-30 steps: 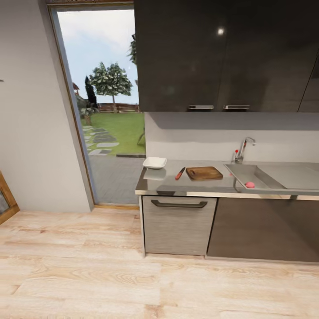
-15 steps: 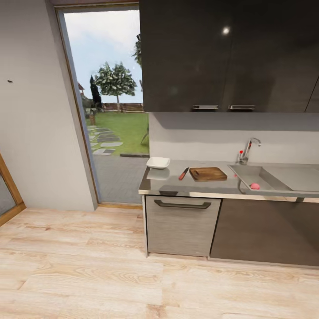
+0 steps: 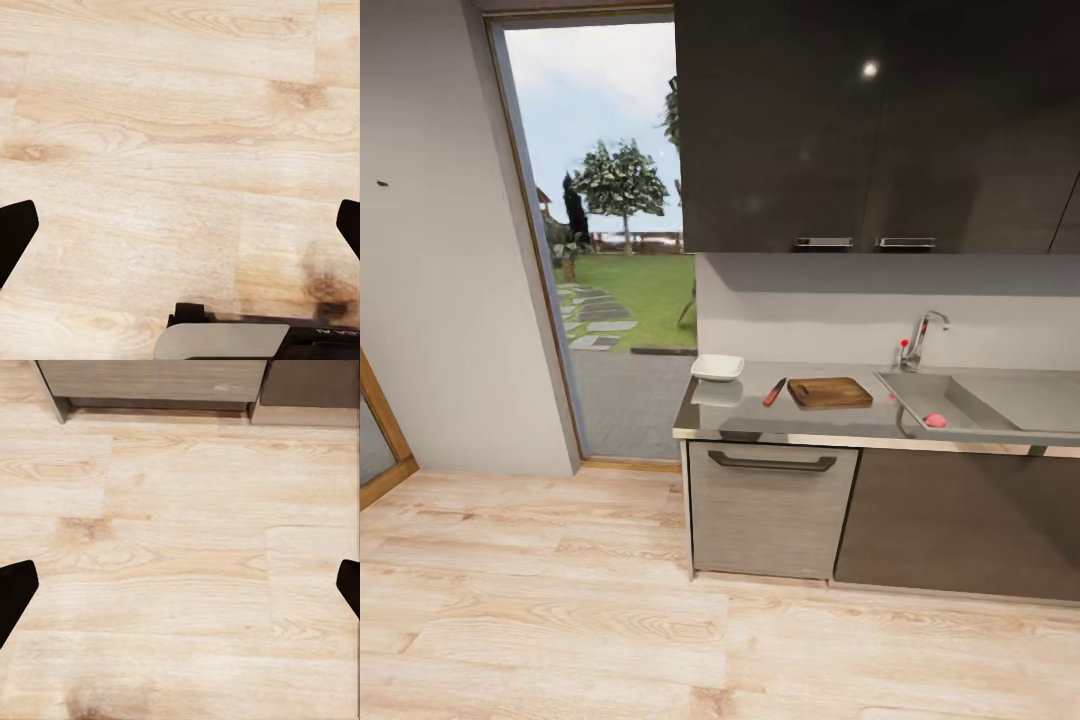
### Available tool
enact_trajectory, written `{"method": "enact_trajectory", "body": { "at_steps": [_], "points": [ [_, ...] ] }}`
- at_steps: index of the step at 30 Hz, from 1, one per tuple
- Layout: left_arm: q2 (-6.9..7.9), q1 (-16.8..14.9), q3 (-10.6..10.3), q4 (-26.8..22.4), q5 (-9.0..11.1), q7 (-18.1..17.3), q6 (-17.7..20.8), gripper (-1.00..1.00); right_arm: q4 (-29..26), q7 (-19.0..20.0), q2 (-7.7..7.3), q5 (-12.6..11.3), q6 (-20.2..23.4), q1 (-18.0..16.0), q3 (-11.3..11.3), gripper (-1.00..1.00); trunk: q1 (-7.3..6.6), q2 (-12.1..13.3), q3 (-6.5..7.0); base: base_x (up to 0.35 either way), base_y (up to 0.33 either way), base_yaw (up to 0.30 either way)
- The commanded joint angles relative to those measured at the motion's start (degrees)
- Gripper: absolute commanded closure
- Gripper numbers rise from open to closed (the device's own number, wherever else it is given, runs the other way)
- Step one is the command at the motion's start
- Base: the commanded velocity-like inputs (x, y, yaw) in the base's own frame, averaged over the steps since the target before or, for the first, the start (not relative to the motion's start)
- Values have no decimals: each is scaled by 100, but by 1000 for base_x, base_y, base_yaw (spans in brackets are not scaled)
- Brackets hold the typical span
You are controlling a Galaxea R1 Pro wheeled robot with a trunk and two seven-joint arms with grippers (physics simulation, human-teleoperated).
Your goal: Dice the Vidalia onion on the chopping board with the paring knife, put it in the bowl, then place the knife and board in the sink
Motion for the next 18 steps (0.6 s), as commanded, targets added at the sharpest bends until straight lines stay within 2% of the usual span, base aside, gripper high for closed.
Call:
{"method": "enact_trajectory", "body": {
  "at_steps": [1,9,13,14,17,18],
  "points": [
    [0,2,0,-7,12,3,-7,-100,-41,-59,8,10,29,2,10,-100,1,-4,-5,0,0,0],
    [0,2,-3,-5,14,3,-8,-100,-298,-316,47,26,286,0,81,-100,1,-4,-5,0,0,0],
    [0,2,-4,-5,19,3,-6,-100,-427,-444,53,108,414,-74,97,-100,1,-4,-5,0,11,0],
    [0,2,-4,-5,19,3,-6,-100,-6255,-1094,54,212,4378,-347,99,-100,1,-4,-5,0,65,0],
    [0,2,-5,-4,20,3,-4,-100,-6342,-1096,54,353,4701,-631,100,-100,1,-4,-5,0,77,0],
    [0,2,-5,-2,20,3,-4,-100,-6366,-1094,54,414,4951,-885,101,-100,1,-4,-5,0,89,0]
  ]
}}
